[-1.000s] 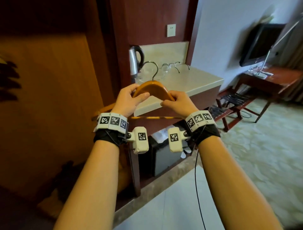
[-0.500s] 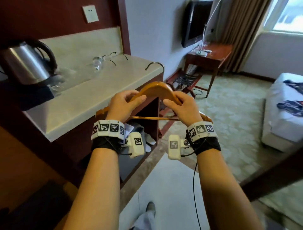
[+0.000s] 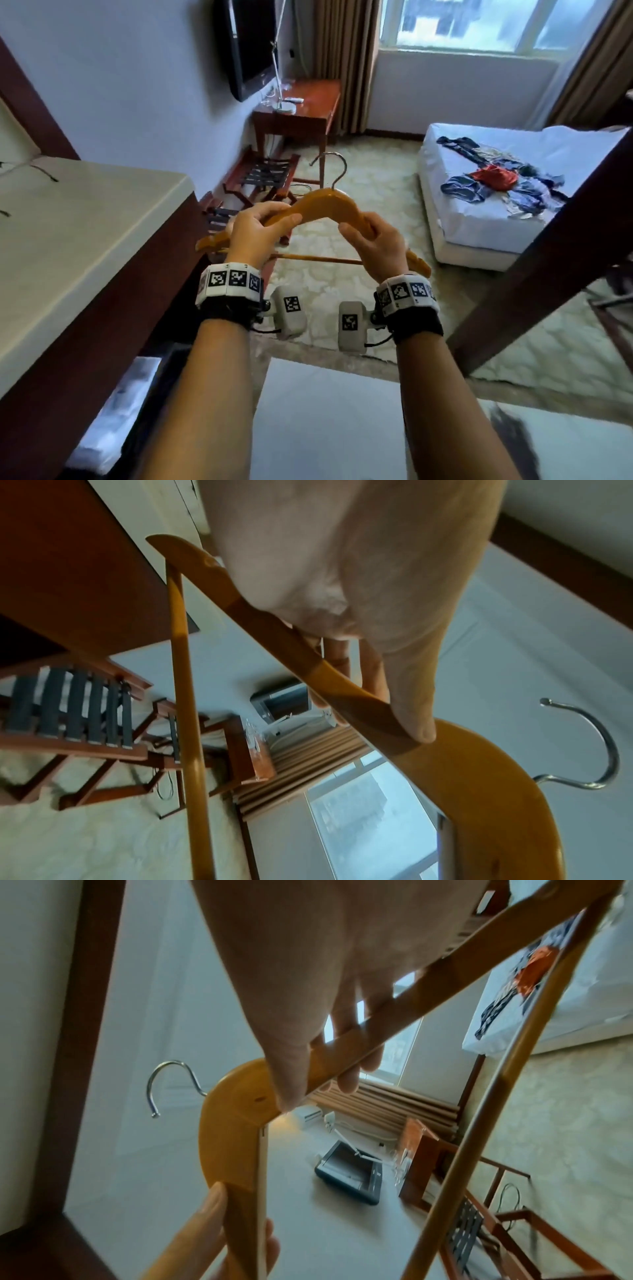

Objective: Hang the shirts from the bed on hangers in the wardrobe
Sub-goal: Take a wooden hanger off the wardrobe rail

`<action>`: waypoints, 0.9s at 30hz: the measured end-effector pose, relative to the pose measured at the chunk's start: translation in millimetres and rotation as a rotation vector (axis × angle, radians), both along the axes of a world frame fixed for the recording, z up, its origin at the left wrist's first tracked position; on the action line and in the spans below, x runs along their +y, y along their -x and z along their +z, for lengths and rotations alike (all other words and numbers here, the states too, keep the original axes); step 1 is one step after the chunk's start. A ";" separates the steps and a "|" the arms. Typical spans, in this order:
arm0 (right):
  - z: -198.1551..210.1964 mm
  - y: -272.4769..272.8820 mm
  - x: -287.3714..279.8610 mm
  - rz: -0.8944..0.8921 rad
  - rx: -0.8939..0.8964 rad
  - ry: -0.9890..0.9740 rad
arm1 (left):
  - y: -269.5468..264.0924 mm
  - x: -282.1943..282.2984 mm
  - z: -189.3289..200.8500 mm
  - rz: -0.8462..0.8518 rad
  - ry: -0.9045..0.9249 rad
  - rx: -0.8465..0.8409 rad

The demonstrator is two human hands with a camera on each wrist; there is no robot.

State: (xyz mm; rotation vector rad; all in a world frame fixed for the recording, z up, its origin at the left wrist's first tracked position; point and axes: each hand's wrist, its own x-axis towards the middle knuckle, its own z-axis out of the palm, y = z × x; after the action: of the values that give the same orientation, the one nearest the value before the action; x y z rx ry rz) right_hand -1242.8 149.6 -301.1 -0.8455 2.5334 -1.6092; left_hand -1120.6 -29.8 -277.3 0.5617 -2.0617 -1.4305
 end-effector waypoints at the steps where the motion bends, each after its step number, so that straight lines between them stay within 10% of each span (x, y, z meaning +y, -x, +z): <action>1: -0.3 16.0 1.8 -0.041 0.005 0.010 | 21.9 -1.4 -1.4 -0.038 -0.001 -0.004; 27: -20.8 547.5 -53.0 -0.282 -0.078 0.081 | 603.0 -58.0 -7.9 -0.302 -0.081 0.065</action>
State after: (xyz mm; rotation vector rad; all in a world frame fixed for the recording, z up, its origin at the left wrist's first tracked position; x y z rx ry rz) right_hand -1790.3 96.7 -321.9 -0.4330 2.6434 -1.7899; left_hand -1723.7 -87.8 -285.2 0.2364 -2.1105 -1.6848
